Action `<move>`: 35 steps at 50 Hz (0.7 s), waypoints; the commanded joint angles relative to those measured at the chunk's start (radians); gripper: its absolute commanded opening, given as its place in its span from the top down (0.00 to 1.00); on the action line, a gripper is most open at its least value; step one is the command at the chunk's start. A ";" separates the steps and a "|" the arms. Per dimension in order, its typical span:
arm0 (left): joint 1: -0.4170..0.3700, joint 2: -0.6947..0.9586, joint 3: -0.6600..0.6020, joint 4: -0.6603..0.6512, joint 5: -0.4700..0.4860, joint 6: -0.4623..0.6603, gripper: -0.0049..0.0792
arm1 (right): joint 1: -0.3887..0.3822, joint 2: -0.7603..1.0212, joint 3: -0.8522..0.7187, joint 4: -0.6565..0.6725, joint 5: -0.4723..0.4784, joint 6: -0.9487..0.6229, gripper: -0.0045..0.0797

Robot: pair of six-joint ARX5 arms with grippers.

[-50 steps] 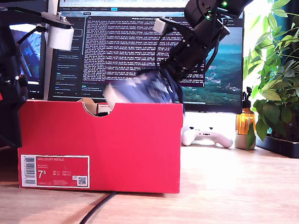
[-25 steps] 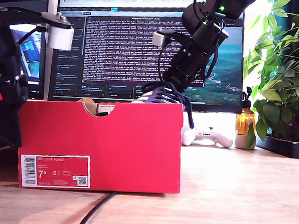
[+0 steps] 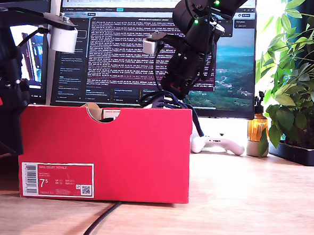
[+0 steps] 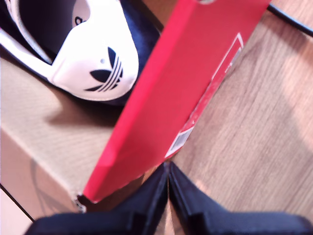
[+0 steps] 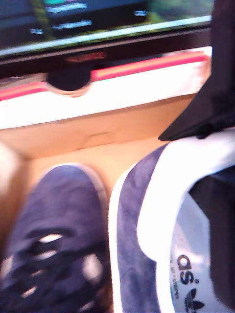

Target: Pack the blue shoes by picking the first shoe and placing it inside the red shoebox, left side, then picking and rotating the second shoe and placing it in the shoebox

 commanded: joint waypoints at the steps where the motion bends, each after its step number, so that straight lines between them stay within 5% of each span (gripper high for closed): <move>1: -0.003 0.016 0.005 0.002 0.002 -0.006 0.96 | 0.028 0.012 0.020 -0.001 -0.004 0.004 0.67; 13: -0.003 0.016 0.005 0.004 0.002 -0.007 0.96 | 0.044 0.012 0.020 0.036 0.012 0.055 0.65; 26: -0.003 0.016 0.005 0.005 0.003 -0.007 0.96 | 0.072 0.010 0.076 0.063 0.135 0.163 0.62; 31: -0.003 0.016 0.005 0.005 0.004 -0.007 0.96 | 0.080 0.010 0.138 0.011 0.160 0.245 0.65; 35: -0.003 0.016 0.005 0.005 0.004 -0.007 0.96 | 0.084 0.010 0.199 -0.066 0.191 0.323 0.80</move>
